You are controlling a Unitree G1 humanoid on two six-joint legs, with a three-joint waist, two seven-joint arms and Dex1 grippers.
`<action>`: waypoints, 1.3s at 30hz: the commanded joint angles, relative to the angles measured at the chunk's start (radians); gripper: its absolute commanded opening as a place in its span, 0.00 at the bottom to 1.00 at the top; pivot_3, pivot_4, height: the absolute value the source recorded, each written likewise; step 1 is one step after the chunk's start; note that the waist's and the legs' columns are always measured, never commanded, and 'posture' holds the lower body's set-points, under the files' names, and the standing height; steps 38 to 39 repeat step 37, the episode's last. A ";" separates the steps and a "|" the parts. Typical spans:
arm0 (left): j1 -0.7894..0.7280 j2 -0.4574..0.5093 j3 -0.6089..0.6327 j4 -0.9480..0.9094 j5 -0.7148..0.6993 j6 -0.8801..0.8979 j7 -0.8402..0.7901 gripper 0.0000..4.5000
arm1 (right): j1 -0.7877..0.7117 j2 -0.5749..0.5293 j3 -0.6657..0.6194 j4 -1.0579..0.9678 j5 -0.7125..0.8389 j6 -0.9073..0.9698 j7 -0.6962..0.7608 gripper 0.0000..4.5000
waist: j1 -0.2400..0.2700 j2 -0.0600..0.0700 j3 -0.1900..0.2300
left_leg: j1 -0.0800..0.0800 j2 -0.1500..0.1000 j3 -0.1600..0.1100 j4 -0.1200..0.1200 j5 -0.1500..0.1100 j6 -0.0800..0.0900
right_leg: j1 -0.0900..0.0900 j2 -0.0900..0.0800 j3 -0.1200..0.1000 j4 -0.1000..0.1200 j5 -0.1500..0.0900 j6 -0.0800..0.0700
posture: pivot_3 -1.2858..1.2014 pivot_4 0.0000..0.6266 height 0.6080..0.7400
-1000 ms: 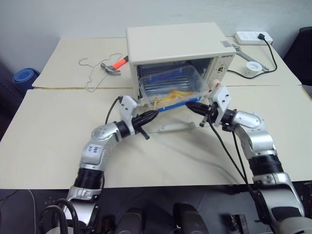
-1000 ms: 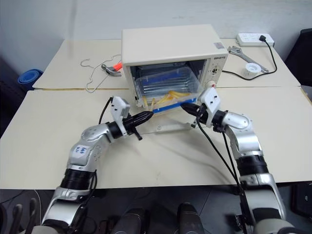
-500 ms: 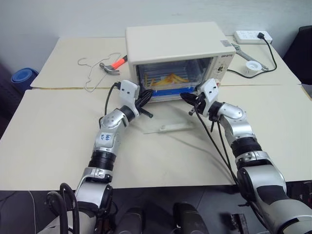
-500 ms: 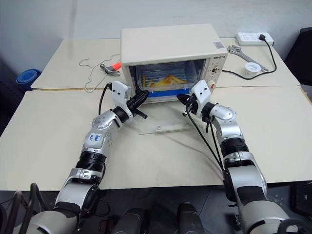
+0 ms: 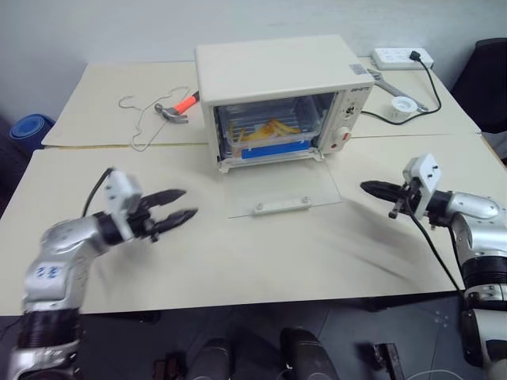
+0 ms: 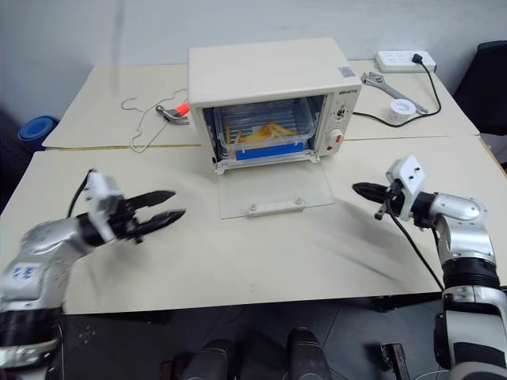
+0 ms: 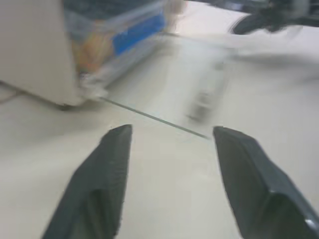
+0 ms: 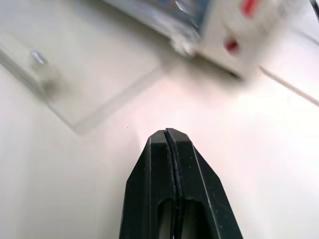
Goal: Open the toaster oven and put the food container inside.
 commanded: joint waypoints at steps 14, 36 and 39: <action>0.031 -0.066 0.104 -0.061 -0.110 -0.019 0.071 0.99 | -0.096 0.248 -0.102 -0.014 0.161 -0.085 0.058 0.00 | -0.003 0.001 0.000 | -0.001 0.003 0.000 0.001 -0.001 -0.001 | -0.002 0.003 -0.001 0.006 0.000 0.000 | 0.52 0.24 1.00; 0.404 -0.001 0.199 0.022 0.191 -0.432 0.098 1.00 | 0.361 0.044 -0.092 -0.584 0.232 0.000 0.244 0.94 | 0.009 0.001 0.000 | -0.001 0.003 0.000 -0.001 -0.003 0.001 | -0.001 0.002 0.007 -0.002 0.000 -0.001 | 0.52 0.24 1.00; 0.404 -0.006 0.199 0.027 0.196 -0.441 0.111 1.00 | 0.373 0.047 -0.096 -0.553 0.219 -0.035 0.239 1.00 | 0.009 0.001 0.000 | -0.001 0.003 0.000 0.000 -0.003 0.001 | 0.000 0.002 0.008 -0.002 0.000 -0.001 | 0.52 0.24 1.00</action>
